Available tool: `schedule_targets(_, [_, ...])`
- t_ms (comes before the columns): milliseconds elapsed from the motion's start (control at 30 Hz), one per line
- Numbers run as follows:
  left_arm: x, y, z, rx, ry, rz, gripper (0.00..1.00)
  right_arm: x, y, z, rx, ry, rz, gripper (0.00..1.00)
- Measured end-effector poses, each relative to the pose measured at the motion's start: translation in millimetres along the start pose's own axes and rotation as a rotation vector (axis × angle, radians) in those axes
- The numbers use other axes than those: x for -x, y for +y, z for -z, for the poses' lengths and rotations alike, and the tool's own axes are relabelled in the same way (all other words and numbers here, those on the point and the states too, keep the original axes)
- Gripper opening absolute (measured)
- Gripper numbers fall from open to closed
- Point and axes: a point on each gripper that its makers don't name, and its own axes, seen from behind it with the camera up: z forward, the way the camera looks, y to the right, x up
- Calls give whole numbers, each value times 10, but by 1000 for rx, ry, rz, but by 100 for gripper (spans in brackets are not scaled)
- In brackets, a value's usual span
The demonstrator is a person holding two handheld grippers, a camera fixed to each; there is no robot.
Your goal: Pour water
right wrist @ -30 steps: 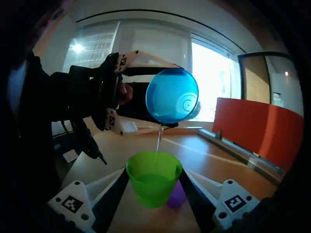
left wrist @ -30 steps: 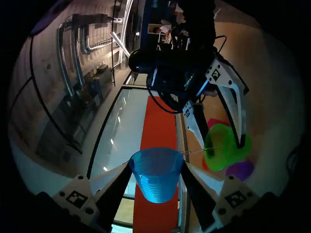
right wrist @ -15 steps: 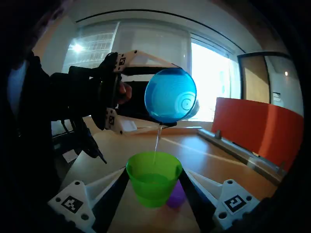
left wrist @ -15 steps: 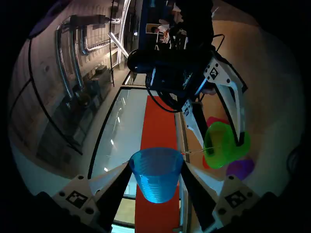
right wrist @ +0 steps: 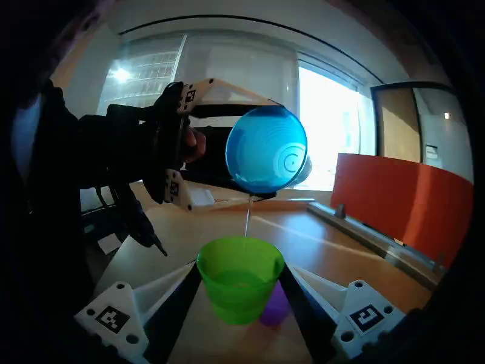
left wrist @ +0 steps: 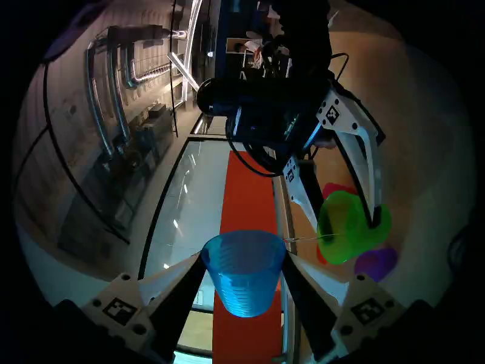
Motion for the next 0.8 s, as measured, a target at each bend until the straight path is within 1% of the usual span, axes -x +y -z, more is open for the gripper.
schedule_targets(800, [-12, -38, -13, -6, 6, -38, 86, -2, -3, 8, -3, -5, 1, 90])
